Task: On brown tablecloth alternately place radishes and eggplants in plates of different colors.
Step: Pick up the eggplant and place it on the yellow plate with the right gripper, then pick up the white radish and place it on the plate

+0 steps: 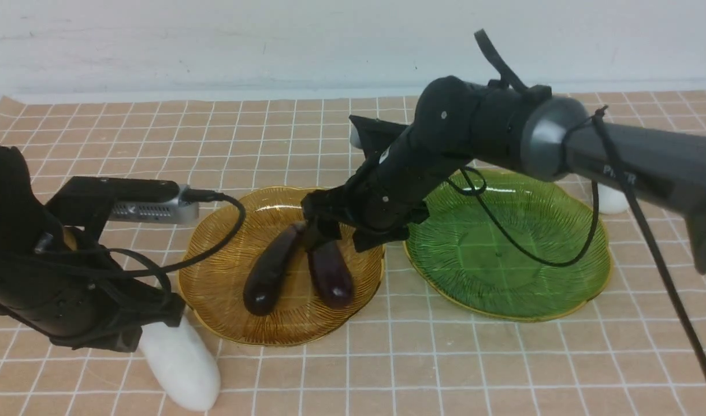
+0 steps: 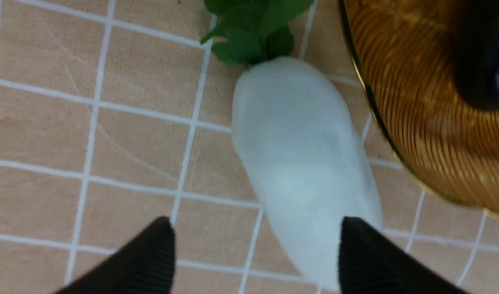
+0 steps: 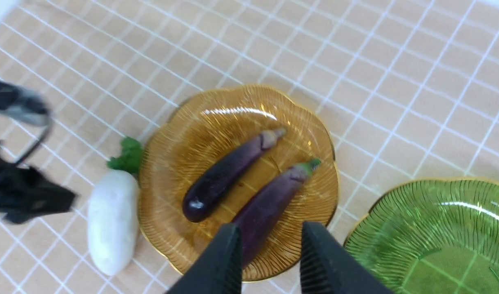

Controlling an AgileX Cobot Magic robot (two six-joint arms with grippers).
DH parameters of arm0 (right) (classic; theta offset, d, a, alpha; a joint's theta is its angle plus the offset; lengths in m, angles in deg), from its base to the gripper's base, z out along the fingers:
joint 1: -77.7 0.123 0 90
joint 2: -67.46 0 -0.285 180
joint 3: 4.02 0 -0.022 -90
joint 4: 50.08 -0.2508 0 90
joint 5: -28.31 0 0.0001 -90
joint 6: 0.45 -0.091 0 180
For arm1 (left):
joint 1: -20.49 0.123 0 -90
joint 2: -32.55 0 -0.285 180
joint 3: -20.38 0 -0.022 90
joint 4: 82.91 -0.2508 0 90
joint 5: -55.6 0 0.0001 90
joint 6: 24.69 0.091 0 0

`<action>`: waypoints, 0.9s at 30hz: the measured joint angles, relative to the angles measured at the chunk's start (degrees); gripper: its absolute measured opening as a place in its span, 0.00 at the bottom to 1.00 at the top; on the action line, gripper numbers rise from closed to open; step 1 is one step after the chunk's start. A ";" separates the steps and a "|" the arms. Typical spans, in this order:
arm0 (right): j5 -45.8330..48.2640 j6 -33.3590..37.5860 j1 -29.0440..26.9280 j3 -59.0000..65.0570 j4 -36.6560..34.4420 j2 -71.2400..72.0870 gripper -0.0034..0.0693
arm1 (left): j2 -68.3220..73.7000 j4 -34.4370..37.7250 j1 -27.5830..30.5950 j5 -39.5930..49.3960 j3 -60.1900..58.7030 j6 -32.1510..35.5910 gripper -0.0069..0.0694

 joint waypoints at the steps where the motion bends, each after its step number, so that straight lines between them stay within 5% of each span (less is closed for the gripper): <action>1: 0.07 0.00 0.03 0.00 -0.09 0.55 0.31 | 1.07 0.42 0.00 -1.01 0.00 -1.14 0.76; 4: 0.21 -0.44 0.10 0.63 -0.38 1.25 0.30 | 4.79 1.47 0.00 -3.47 0.00 -3.68 0.90; 7: 0.27 -0.61 0.10 2.54 -0.50 1.37 0.30 | 8.17 3.87 0.00 -4.40 0.00 -4.55 0.94; 27: 0.35 -0.66 0.10 9.42 -0.67 1.32 0.30 | 14.78 8.91 0.00 -6.12 0.39 -2.81 0.81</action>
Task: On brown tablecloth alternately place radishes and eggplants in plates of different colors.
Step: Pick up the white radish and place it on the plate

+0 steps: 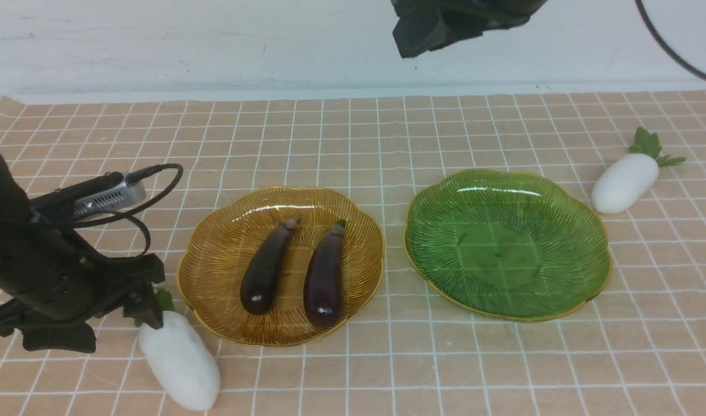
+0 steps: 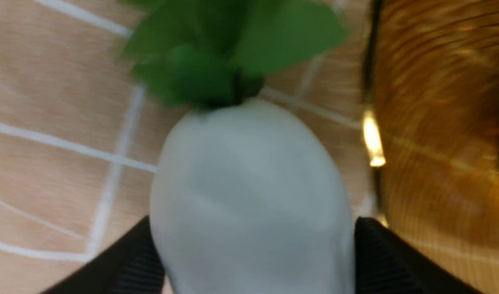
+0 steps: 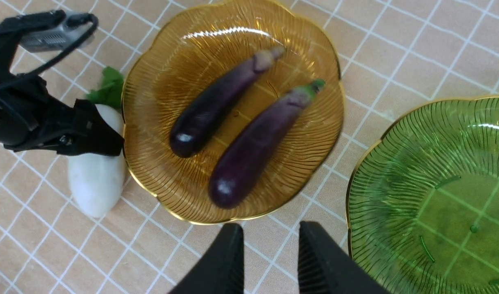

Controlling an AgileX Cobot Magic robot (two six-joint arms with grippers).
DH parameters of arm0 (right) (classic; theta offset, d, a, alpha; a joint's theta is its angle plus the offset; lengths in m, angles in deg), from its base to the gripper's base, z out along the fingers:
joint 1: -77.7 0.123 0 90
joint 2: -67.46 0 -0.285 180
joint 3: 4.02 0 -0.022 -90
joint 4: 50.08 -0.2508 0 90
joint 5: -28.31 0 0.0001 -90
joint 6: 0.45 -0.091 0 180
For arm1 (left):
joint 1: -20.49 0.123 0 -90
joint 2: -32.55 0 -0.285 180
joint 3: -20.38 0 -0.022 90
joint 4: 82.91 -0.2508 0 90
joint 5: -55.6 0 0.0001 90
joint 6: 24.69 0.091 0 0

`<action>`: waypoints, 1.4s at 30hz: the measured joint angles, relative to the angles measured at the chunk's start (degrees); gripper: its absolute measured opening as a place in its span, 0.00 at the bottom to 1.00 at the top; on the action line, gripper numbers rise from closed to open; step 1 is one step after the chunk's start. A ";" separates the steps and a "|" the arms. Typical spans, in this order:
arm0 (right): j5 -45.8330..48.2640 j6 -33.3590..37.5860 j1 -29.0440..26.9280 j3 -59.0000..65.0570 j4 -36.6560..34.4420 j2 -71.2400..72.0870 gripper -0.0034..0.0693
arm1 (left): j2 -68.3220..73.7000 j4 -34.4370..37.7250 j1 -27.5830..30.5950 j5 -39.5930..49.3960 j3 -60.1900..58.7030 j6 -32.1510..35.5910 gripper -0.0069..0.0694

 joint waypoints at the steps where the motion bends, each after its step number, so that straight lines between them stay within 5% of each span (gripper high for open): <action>1: 0.00 0.00 0.00 0.00 0.00 0.00 0.30 | 0.24 -1.76 0.00 0.15 -0.05 0.07 0.75; 5: 0.00 0.00 0.00 0.00 0.00 0.00 0.30 | 0.09 -8.32 0.00 3.39 0.43 -2.45 0.60; 10: 0.00 0.05 0.00 0.00 3.03 0.00 0.30 | -1.38 -17.23 0.11 10.02 2.88 -4.26 0.59; 15: 0.00 -1.47 -1.84 0.08 13.37 0.34 0.30 | -8.47 -16.30 -2.68 13.92 11.64 0.49 0.59; 21: -0.10 -5.81 -12.39 0.14 18.94 1.89 0.30 | -9.81 -10.75 -13.21 12.89 24.24 5.91 0.59; 31: -0.06 -5.18 -23.72 0.14 12.67 1.97 0.30 | 4.68 -8.75 -29.84 5.61 44.91 7.82 0.59; 42: -0.05 -1.48 -29.98 0.14 8.79 1.97 0.30 | 30.80 -6.46 -35.92 4.48 69.14 7.81 0.60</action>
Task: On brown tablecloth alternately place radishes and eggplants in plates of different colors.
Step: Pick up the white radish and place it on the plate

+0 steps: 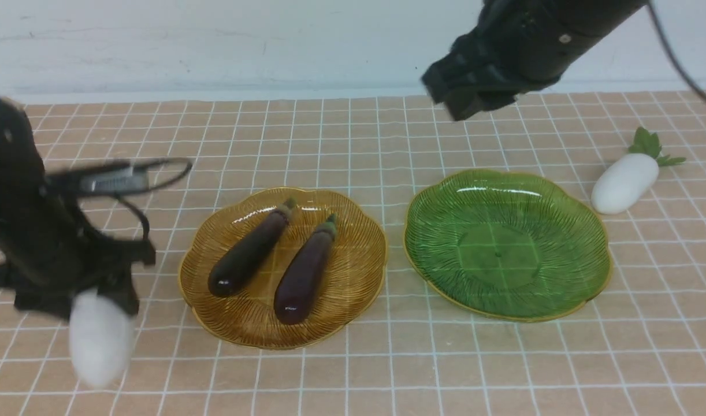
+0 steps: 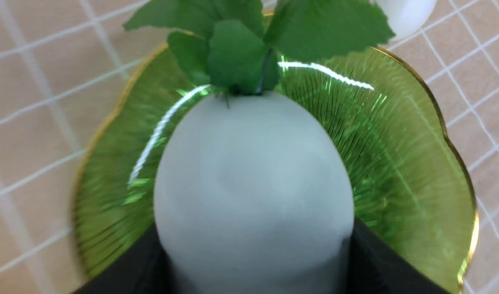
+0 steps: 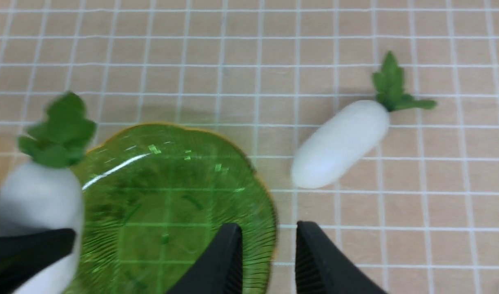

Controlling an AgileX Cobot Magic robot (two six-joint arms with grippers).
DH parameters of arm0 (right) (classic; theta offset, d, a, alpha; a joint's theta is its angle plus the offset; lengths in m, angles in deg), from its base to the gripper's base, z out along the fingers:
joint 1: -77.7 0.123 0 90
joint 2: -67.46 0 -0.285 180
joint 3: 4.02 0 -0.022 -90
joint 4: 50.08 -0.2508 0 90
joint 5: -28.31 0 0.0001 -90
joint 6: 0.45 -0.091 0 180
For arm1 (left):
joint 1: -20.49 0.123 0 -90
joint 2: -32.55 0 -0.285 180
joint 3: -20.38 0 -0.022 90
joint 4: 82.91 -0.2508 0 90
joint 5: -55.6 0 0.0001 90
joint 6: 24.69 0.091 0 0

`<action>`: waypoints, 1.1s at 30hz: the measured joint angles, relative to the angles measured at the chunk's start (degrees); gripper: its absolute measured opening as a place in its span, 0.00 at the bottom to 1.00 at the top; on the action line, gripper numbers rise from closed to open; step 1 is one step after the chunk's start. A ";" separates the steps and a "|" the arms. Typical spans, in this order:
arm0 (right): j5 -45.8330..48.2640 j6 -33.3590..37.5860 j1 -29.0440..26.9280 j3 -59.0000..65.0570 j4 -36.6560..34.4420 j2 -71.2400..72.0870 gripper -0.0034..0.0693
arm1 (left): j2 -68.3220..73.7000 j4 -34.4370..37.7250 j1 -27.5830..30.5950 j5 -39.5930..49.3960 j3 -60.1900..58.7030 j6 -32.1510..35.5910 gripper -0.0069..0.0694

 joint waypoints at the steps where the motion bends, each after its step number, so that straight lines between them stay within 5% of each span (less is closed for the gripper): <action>1: 0.00 0.05 -0.67 0.00 0.00 0.00 0.30 | 1.93 0.35 -0.21 0.15 1.87 0.00 0.62; 11: -0.40 -1.45 -9.95 0.00 -5.64 -8.77 0.34 | 7.34 0.04 -0.69 6.51 7.12 0.24 0.86; 16: -5.07 -0.65 -10.72 0.00 -10.46 -15.73 0.48 | 7.34 -1.16 -0.57 9.36 7.24 0.50 0.89; 20: -12.43 -1.13 -10.72 0.00 -11.49 -21.57 0.71 | 7.19 -3.50 -0.57 12.34 7.24 0.51 0.85; 25: -21.48 -6.70 -10.72 0.00 -10.12 -28.37 0.97 | 4.30 -9.94 -0.57 17.39 7.24 0.67 0.62; 30: -27.33 -11.21 -10.72 0.00 -9.42 -33.73 1.00 | -2.84 -14.92 -0.53 20.41 7.28 2.09 0.15; 33: -28.37 -12.04 -10.72 0.00 -9.42 -35.79 1.00 | -3.99 -14.86 -0.53 20.72 7.34 2.53 0.11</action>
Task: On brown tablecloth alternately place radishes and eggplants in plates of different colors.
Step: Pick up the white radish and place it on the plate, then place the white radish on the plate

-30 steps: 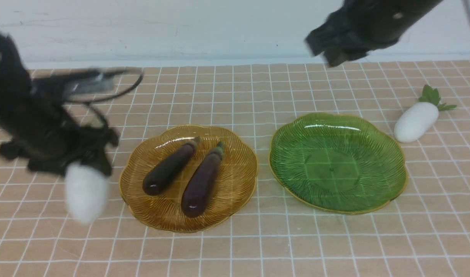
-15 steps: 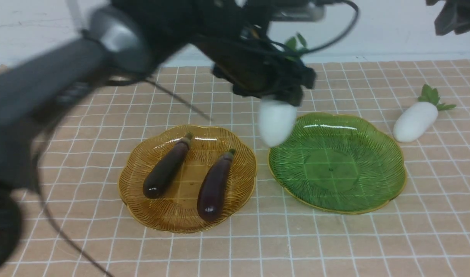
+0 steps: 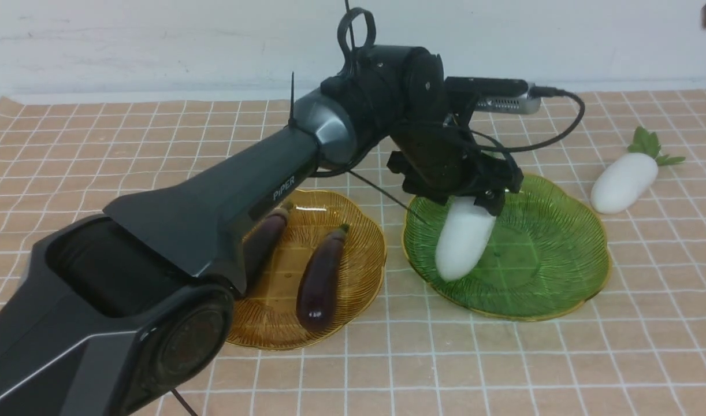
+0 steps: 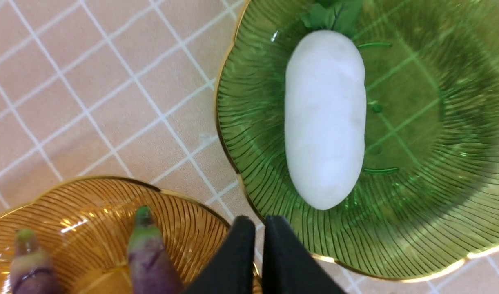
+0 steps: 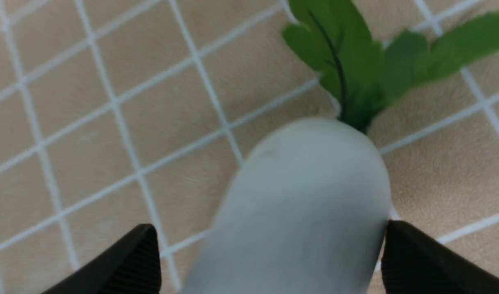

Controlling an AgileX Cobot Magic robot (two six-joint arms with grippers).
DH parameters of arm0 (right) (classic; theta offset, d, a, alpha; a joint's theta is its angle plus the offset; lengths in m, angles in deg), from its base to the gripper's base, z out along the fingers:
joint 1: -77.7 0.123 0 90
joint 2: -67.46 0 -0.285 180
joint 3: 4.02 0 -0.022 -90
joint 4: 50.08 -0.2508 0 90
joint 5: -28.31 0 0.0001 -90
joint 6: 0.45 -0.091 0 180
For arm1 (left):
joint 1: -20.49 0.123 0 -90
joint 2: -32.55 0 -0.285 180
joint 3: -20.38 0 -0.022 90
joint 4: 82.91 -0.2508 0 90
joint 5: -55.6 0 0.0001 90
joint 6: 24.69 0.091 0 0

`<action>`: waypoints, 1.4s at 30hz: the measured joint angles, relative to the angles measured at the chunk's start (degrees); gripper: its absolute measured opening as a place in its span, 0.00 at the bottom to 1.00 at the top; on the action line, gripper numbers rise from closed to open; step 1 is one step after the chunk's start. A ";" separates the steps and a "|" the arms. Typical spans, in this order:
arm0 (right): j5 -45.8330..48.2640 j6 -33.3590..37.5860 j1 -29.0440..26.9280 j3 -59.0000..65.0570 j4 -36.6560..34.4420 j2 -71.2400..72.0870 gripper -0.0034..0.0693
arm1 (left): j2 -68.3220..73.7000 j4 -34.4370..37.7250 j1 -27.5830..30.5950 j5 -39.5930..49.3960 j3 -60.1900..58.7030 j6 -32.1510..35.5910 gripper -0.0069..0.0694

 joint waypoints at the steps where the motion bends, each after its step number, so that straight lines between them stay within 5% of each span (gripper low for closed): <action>1: -0.06 -0.07 0.00 0.00 0.00 -0.51 1.00 | -0.35 0.15 0.00 0.11 0.00 0.18 0.10; 7: 0.72 -0.14 0.00 -0.06 -0.34 -2.67 0.96 | -0.94 0.35 0.00 0.22 0.00 1.41 0.09; 12: 2.92 2.06 -0.07 -0.28 -0.71 -2.52 0.75 | -1.00 0.35 0.00 0.27 0.00 1.41 0.09; 25: 25.05 9.40 1.67 -7.82 -1.64 11.10 0.76 | -8.82 -3.96 0.00 0.44 0.00 1.41 0.09; 42: 26.60 10.19 14.38 7.11 -1.10 12.86 0.76 | -23.87 -6.50 1.18 0.74 -8.17 1.41 0.09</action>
